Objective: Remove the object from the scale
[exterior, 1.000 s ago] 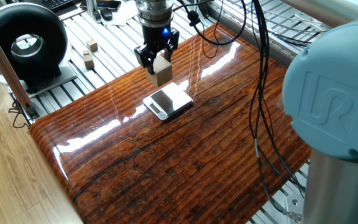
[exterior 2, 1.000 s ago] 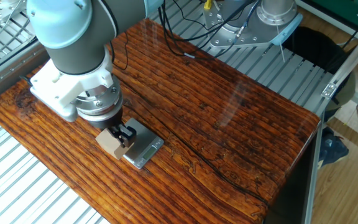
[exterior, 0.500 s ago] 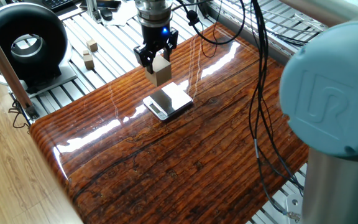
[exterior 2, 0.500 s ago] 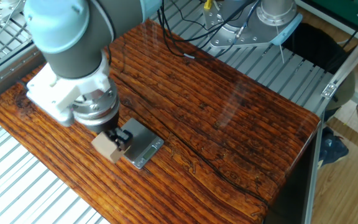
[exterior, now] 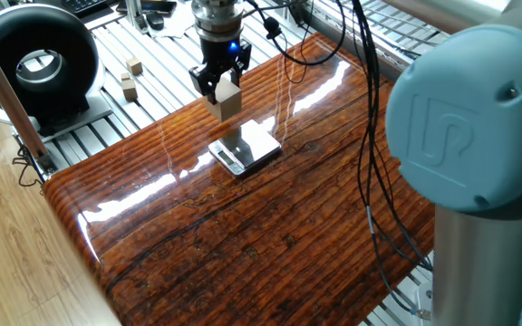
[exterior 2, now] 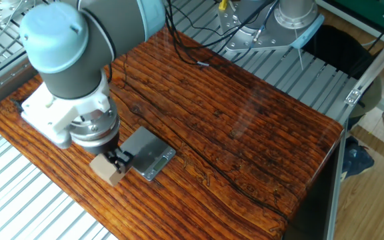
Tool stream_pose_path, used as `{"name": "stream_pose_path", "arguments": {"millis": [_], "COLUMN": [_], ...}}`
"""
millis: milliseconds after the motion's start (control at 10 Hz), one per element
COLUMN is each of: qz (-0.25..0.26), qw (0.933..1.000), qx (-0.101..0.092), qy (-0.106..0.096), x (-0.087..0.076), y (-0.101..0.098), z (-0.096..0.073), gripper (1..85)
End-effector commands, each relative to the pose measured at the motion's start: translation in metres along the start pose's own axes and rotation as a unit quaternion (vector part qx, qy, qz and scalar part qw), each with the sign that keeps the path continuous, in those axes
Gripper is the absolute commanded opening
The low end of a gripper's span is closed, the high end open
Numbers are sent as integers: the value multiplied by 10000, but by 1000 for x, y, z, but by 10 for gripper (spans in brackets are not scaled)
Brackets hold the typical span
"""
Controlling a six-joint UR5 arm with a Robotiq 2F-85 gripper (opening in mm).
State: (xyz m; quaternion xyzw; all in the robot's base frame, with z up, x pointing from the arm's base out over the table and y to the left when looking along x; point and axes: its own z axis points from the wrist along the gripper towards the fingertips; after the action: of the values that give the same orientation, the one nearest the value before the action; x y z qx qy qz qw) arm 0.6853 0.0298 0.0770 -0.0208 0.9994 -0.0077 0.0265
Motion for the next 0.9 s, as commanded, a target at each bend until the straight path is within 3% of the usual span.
{"name": "stream_pose_path", "arguments": {"millis": [0,300,800], "qz": [19,70,127], "qw": [10000,9998,9998], "qx": [-59,-172,-74], "qy": [-62,103,168], "x": [-13,-7,-5], "y": [3,11,5], "z": [16,22,25], "gripper": [443,447,480]}}
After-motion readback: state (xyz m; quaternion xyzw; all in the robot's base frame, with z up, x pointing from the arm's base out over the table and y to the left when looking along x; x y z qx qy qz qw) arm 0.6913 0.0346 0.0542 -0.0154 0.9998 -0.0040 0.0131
